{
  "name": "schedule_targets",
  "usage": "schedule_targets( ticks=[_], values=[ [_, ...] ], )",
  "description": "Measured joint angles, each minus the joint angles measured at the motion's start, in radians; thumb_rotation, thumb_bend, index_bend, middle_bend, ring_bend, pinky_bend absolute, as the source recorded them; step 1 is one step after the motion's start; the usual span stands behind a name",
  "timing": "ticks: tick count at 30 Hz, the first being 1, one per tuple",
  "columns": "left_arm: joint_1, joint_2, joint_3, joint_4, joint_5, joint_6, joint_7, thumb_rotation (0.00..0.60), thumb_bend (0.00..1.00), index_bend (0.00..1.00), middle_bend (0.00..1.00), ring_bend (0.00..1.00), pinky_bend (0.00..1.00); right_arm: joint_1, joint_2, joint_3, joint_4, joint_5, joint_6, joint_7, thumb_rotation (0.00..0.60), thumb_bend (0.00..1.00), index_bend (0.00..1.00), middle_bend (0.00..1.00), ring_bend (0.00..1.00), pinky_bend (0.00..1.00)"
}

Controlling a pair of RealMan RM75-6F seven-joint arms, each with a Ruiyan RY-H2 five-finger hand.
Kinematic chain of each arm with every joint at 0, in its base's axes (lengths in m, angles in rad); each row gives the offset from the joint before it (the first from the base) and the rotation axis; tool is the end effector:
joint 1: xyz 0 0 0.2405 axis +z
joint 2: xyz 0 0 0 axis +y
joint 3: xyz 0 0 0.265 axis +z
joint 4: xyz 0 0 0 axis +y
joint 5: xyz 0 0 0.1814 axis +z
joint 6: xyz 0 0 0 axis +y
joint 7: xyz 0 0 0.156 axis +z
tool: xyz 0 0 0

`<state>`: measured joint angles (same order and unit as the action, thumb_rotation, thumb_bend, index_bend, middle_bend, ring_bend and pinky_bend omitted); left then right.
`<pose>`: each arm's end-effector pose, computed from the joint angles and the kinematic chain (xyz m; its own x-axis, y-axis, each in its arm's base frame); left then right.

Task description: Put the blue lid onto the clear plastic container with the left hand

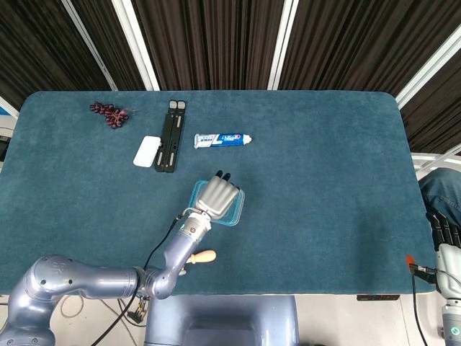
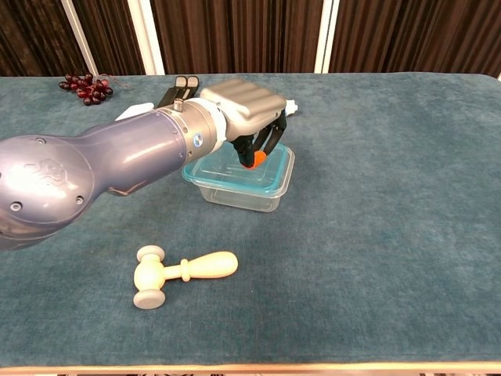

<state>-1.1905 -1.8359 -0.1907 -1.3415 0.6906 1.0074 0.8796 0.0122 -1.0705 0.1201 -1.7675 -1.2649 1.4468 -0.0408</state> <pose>-0.0132 0.3751 -0.0776 0.7194 0.1035 0.6868 0.6209 -0.5390 -0.5692 -0.3257 -0.1752 0.2069 0.3023 -0.0090 0.9532 -0.9184 0.2652 0.2937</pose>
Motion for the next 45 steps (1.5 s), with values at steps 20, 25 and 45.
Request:
schedule_targets(
  ticks=[20,25,45],
  values=[
    [0.019,-0.019,0.003,0.028,0.028,0.014,0.018,0.6,0.53,0.65,0.54,0.23,0.25,0.0,-0.002,0.0,0.0,0.002,-0.001,0.0,0.6,0.35,0.0,0.0,0.0,0.0],
    [0.022,-0.021,0.001,0.029,0.03,0.012,0.026,0.6,0.53,0.65,0.53,0.23,0.24,0.0,-0.002,0.0,0.0,0.002,0.0,-0.001,0.6,0.35,0.0,0.0,0.0,0.0],
    [0.027,-0.048,-0.007,0.059,0.029,-0.002,0.048,0.6,0.53,0.65,0.53,0.23,0.24,-0.001,-0.001,0.0,-0.003,0.005,-0.001,-0.002,0.6,0.35,0.0,0.0,0.0,0.0]
  ],
)
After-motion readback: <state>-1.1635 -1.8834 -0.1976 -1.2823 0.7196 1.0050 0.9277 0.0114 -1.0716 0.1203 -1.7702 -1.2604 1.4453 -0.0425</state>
